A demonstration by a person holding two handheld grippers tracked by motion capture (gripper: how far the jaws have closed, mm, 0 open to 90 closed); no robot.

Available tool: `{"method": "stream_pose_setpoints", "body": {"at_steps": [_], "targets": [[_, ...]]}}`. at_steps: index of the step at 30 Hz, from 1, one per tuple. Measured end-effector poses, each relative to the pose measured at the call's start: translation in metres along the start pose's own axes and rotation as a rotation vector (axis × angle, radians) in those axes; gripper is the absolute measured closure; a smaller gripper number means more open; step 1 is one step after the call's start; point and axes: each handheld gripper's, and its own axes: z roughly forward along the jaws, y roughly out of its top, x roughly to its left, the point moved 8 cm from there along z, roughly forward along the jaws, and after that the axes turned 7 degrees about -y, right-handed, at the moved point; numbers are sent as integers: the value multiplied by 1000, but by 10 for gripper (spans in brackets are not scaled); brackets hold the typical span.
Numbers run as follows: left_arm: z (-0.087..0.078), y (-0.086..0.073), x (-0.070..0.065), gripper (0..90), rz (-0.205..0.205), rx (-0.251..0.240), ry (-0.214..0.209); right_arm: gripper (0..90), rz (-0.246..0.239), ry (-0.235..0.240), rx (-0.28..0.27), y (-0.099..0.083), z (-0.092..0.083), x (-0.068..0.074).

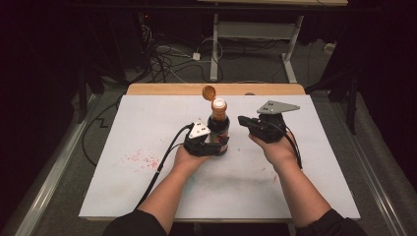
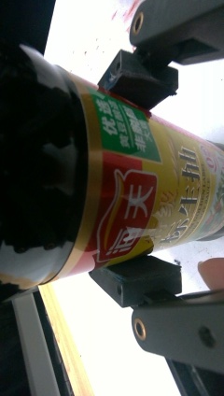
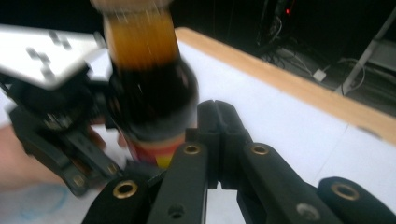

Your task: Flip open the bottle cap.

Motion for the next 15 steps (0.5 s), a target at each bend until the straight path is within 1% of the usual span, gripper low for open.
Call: {"method": "stream_pose_setpoints", "body": {"at_steps": [2,3,4,5,6,7,8,9,10,11,12,13,15], "targets": [[-1,0,0,274,-8,2,-2,900,10,2,12,-12,5,-1],[-1,0,1,266,-22,2,10,900,13,1,19,-19,8,-2],[-3,-2,3,223,-4,36,8,900,26,1,26,-30,12,-3],[-1,-3,2,198,-24,32,4,900,33,-1,31,-36,14,-4],[-2,-5,3,198,-35,44,7,900,33,-1,31,-36,14,-4],[-2,-7,5,170,-45,52,11,900,37,0,38,-42,16,-5],[-3,-8,6,143,-54,55,14,836,49,-7,55,-55,20,-6],[-5,-9,8,140,-57,59,18,807,59,-6,59,-61,22,-7],[-7,-10,9,140,-63,57,19,807,59,-6,59,-61,22,-7],[-12,-14,11,115,-66,71,23,736,71,-8,65,-72,25,-8],[-12,-14,11,99,-66,71,23,736,71,-8,65,-72,25,-8],[-14,-15,12,99,-63,81,30,690,70,-13,70,-77,26,-9],[-20,-17,15,58,-65,83,40,585,72,-11,71,-85,27,-8]]}}
